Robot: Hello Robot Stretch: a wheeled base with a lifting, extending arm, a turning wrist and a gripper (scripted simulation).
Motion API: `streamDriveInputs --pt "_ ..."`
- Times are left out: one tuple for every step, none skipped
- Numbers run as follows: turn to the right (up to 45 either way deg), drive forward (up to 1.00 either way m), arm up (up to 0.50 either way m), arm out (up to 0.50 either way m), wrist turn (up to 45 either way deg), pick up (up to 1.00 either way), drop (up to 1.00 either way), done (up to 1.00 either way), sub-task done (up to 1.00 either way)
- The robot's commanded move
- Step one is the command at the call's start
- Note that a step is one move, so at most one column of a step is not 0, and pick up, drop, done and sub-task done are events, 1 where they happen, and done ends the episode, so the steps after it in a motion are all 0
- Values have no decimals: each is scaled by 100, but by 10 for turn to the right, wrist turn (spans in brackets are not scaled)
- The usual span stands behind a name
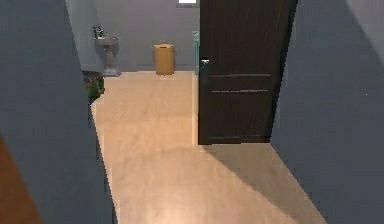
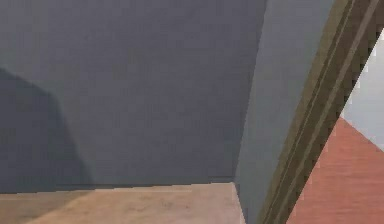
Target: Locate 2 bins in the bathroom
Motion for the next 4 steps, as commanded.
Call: streamDriveInputs --pt "0 35 0 0 0 0 0 0 0" --pt "0 90 0 0 0 0 0 0 0" --pt "-300 0 0 0 0 0 0 0 0" --pt "0 100 0 0 0 0 0 0 0"
